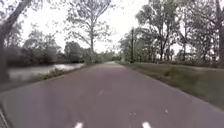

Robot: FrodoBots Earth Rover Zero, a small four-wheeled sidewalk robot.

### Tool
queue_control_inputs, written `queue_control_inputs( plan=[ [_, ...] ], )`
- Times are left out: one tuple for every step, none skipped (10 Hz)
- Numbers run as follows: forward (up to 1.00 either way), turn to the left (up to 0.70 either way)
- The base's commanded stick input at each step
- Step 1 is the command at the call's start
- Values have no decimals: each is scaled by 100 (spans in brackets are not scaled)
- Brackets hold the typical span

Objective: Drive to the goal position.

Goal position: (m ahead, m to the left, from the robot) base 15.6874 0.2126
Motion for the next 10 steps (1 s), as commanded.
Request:
queue_control_inputs(
  plan=[
    [100,0],
    [100,0],
    [100,0],
    [100,0],
    [100,0],
    [100,0],
    [100,0],
    [100,0],
    [100,0],
    [100,0]
  ],
)
